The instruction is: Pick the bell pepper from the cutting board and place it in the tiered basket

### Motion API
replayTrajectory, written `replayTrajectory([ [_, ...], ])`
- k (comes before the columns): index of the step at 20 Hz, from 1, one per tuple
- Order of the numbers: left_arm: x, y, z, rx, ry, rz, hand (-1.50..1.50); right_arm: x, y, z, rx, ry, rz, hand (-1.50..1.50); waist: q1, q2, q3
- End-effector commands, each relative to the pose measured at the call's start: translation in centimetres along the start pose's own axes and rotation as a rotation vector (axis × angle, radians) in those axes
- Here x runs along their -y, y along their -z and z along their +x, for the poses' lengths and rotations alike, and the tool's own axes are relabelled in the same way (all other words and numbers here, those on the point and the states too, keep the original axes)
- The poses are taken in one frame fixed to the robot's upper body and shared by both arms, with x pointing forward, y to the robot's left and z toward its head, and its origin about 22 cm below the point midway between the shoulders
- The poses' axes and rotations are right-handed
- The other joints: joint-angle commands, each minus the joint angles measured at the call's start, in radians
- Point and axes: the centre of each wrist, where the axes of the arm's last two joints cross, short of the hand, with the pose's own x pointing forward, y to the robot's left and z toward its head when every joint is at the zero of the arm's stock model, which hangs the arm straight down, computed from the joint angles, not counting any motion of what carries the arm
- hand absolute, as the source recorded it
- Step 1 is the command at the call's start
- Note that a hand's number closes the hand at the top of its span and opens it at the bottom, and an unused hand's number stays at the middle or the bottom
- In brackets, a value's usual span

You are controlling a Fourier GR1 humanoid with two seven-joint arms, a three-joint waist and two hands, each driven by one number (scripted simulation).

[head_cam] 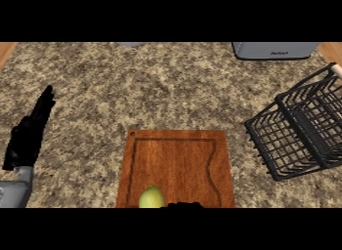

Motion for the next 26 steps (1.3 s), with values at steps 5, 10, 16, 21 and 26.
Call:
replayTrajectory([
  [5, -0.2, -0.3, -0.8, -0.019, 0.006, 0.042, 0.00, 5.9, -4.6, 2.0, 0.234, 0.232, -0.432, 1.50, -0.035, -0.017, 0.000],
  [10, -0.7, -0.5, -0.7, -0.020, 0.009, 0.042, 0.00, 9.2, -6.2, 1.6, 0.266, 0.260, -0.591, 1.50, -0.027, -0.015, -0.001],
  [16, 0.0, -0.8, -0.9, -0.003, 0.009, 0.016, 0.00, 14.9, -12.2, -1.2, 0.176, 0.067, -0.743, 1.50, -0.013, 0.000, -0.002],
  [21, 0.3, -0.1, 0.0, -0.002, -0.002, 0.000, 0.00, 16.9, -13.5, -1.5, 0.185, 0.106, -0.694, 1.50, 0.007, 0.008, -0.002],
  [26, 1.6, -0.1, 0.5, 0.020, 0.004, -0.004, 0.00, 18.5, -11.3, -2.7, 0.175, 0.013, -0.705, 1.50, 0.018, 0.014, 0.000],
])
